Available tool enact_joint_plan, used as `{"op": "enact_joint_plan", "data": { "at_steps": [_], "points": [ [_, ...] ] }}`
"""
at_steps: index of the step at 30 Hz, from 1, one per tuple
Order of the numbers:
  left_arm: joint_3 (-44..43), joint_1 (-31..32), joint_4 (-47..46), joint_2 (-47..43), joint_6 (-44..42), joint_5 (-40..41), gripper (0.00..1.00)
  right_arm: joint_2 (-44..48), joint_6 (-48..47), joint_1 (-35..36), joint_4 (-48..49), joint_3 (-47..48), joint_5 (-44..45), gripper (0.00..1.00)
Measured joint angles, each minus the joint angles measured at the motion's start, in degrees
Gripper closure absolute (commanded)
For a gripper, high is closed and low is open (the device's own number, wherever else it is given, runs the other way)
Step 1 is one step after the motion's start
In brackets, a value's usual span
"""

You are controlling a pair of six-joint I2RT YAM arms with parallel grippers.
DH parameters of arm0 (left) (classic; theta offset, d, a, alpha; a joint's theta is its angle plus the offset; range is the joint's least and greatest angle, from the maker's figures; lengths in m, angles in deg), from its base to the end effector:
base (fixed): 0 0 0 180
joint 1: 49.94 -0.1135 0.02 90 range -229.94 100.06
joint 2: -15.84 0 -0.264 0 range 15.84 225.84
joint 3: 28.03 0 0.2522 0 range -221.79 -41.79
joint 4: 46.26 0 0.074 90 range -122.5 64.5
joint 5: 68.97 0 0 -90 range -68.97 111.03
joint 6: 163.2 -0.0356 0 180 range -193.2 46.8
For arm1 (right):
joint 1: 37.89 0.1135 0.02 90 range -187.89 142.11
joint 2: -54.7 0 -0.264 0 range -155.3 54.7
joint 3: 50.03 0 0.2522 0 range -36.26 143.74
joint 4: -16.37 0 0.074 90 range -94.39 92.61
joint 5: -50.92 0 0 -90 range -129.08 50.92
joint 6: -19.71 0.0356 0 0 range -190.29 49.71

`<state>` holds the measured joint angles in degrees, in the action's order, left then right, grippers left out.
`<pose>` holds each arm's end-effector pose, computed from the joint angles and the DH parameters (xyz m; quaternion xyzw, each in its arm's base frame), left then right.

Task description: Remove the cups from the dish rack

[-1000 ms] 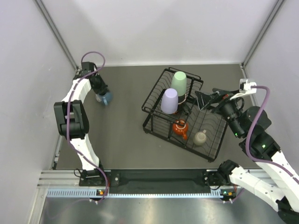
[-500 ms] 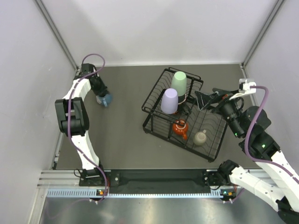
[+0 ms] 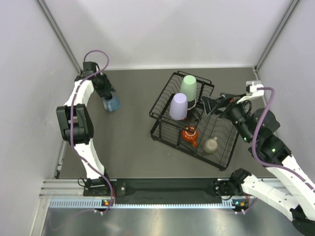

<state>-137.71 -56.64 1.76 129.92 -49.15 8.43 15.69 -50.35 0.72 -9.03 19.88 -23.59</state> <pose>0.4434 0.0443 0.2490 -0.2154 0.9167 -0.1510 0.3008 0.1146 0.0794 0.4196 -0.0096 0.6736 0.2796 0.6841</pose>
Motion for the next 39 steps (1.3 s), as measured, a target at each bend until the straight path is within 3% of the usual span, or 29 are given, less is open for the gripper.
{"op": "enact_joint_plan", "data": {
  "at_steps": [4, 6, 8, 19, 28, 39],
  "points": [
    [0.0, 0.0, 0.9, -3.2, 0.2, 0.3, 0.46, -3.2, 0.5, 0.0, -1.6, 1.7, 0.0, 0.00],
    [0.0, 0.0, 0.9, -6.0, 0.3, 0.2, 0.17, -5.5, 0.9, 0.0, -2.9, 3.4, 0.7, 0.00],
    [0.1, 0.0, 0.8, -9.3, 1.4, -0.3, 0.01, -7.5, 1.2, 0.0, -3.2, 4.4, 1.6, 0.00],
    [12.6, 1.2, -6.2, -32.3, 4.8, -7.7, 0.01, -12.8, -5.2, 0.0, -8.2, 9.2, -2.9, 0.00],
    [24.0, 6.4, -8.8, -40.9, 8.5, -17.1, 0.01, -19.4, -7.3, 0.0, -8.4, 12.0, -18.1, 0.00],
    [29.7, 6.6, -13.1, -51.5, 11.6, -22.1, 0.02, -26.4, -7.1, 1.2, -9.1, 12.6, -18.8, 0.03]
  ]
}}
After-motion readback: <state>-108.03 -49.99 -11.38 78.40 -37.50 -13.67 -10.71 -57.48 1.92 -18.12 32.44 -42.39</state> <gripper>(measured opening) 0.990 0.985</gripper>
